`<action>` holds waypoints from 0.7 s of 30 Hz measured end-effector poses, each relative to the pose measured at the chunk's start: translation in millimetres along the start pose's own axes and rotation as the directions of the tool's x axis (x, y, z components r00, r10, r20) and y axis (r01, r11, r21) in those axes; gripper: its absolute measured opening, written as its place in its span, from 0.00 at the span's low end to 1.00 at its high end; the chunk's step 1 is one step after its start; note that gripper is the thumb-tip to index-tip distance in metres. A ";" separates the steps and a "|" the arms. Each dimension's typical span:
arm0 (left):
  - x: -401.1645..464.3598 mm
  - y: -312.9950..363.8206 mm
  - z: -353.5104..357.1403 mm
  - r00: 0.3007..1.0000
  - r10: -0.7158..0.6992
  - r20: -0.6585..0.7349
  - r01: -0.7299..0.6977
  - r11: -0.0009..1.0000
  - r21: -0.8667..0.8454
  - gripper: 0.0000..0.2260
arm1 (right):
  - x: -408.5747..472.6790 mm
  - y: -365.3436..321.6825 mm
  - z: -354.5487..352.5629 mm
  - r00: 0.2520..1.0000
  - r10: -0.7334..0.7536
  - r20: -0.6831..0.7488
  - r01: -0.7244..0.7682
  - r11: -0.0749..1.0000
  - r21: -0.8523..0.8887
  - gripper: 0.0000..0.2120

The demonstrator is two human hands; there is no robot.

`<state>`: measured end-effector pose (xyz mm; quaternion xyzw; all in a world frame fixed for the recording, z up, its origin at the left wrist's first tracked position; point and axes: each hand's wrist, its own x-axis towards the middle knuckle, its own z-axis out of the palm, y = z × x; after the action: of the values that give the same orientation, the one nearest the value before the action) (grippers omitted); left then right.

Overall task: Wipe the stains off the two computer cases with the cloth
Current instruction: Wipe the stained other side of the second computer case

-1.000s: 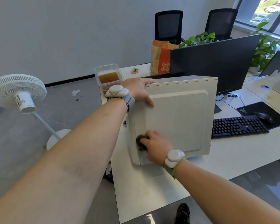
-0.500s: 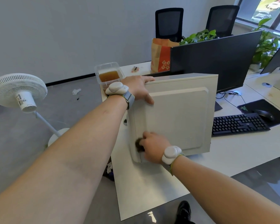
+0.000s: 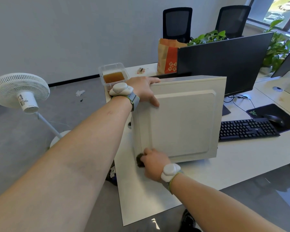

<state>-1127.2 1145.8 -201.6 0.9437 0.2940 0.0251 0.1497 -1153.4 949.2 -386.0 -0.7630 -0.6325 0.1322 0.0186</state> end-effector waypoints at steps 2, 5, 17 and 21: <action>0.0 0.4 -0.6 1.000 -0.001 0.000 0.001 1.000 0.001 0.44 | 11.4 3.8 -15.6 0.931 0.004 -0.365 0.031 0.996 0.088 0.13; -0.8 0.9 -2.2 1.000 -0.019 -0.002 0.019 1.000 0.002 0.43 | 28.2 12.9 -34.8 0.797 0.055 -0.602 0.029 0.991 0.129 0.23; -0.5 0.7 -1.4 1.000 -0.006 -0.017 0.006 1.000 0.001 0.44 | -16.8 3.8 43.2 0.960 0.070 0.272 -0.053 0.996 -0.069 0.12; 1.1 -0.4 -2.7 1.000 -0.008 0.000 0.008 1.000 -0.019 0.42 | -1.3 -2.1 20.5 0.977 0.043 -0.208 -0.026 0.996 0.087 0.12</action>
<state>-1126.9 1147.4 -199.2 0.9410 0.2976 0.0272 0.1588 -1160.3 945.5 -405.1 -0.7821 -0.6075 0.0779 0.1150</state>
